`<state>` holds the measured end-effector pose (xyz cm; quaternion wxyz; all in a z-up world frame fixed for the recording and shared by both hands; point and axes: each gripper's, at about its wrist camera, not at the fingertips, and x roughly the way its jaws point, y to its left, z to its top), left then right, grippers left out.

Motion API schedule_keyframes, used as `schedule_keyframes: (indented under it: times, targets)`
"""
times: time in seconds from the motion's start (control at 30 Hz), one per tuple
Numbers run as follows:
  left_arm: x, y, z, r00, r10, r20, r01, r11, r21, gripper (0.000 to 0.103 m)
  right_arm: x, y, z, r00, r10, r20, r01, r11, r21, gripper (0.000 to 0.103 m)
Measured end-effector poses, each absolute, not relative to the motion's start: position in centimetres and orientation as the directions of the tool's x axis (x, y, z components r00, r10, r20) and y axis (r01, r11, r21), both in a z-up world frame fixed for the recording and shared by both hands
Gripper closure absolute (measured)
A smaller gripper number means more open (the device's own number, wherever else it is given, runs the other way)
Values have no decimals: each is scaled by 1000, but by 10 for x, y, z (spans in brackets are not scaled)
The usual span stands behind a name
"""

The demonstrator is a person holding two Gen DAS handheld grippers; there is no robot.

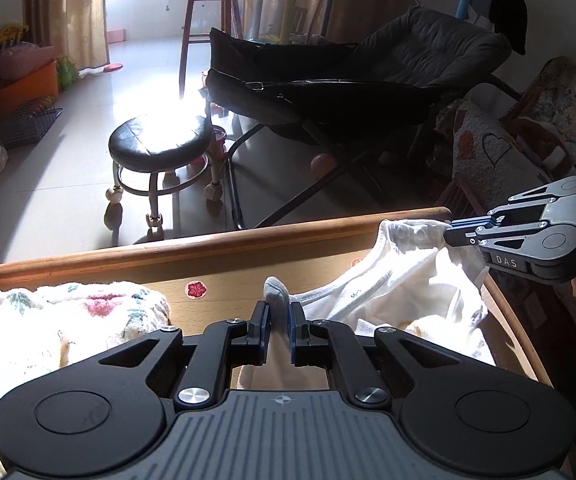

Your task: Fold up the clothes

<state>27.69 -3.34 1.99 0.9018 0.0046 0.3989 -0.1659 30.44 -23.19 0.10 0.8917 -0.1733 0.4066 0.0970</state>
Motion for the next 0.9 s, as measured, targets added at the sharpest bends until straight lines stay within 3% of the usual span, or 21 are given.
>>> schedule_keyframes:
  times: [0.43, 0.57, 0.6, 0.67, 0.7, 0.73, 0.9]
  targets:
    - [266, -30, 23, 657, -259, -708, 265, 958, -105, 84, 305, -245, 7, 657, 59, -752, -249, 958, -143, 96]
    - [251, -31, 32, 696, -234, -679, 232, 968, -95, 84, 304, -253, 13, 680, 60, -731, -204, 973, -109, 73]
    - [248, -32, 34, 700, -229, -677, 227, 969, -94, 79, 304, -254, 15, 686, 57, -726, -196, 975, -108, 66]
    - [241, -33, 38, 710, -220, -669, 213, 972, -94, 61, 301, -258, 17, 697, 50, -715, -180, 978, -107, 62]
    - [237, -33, 40, 717, -216, -662, 203, 974, -98, 47, 299, -260, 19, 705, 50, -707, -174, 979, -104, 60]
    - [233, -31, 42, 727, -215, -652, 192, 975, -108, 43, 297, -262, 22, 713, 49, -699, -165, 981, -100, 59]
    - [216, -25, 51, 745, -189, -640, 120, 981, -150, 40, 284, -272, 36, 745, 55, -665, -130, 989, -64, 54]
